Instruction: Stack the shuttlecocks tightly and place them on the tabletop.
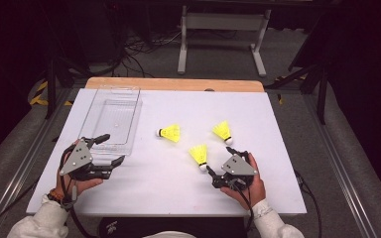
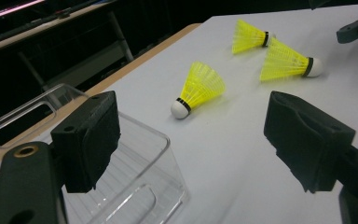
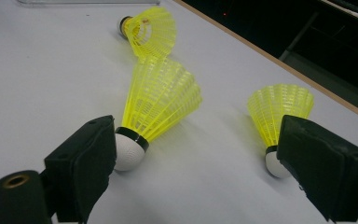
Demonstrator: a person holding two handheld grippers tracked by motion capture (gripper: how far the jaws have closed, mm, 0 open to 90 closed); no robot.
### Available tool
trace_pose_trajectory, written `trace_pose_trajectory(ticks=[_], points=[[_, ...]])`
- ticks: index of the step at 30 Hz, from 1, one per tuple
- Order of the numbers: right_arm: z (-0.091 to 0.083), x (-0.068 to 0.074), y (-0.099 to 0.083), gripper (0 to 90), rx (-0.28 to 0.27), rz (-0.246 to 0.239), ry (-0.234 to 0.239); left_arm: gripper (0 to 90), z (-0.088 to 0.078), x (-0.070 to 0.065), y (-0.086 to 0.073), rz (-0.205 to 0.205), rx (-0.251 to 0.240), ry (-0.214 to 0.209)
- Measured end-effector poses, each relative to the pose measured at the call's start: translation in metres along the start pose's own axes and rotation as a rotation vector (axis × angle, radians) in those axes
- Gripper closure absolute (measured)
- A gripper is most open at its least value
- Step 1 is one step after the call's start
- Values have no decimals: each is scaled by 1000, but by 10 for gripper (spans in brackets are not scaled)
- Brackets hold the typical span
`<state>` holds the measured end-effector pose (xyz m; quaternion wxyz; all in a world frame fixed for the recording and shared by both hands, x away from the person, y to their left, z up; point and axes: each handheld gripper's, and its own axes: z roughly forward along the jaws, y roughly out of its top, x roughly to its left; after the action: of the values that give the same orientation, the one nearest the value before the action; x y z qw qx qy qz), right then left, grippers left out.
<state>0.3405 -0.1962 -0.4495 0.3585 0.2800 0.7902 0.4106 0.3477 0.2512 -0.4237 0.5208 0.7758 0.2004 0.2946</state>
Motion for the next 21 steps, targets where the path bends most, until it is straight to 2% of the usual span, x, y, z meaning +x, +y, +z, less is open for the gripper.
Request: trace_pose_trajectory(ticks=[8,15,21], points=[[0,-3,1,126,-8,12,-3,180,-9,-4,-16,-32,16,-3],[-1,-4,2,126,-13,15,-10,175,-15,-6,-26,-29,41,4],[0,-5,1,126,-10,18,-7,159,-18,-5,-32,-29,58,-8]])
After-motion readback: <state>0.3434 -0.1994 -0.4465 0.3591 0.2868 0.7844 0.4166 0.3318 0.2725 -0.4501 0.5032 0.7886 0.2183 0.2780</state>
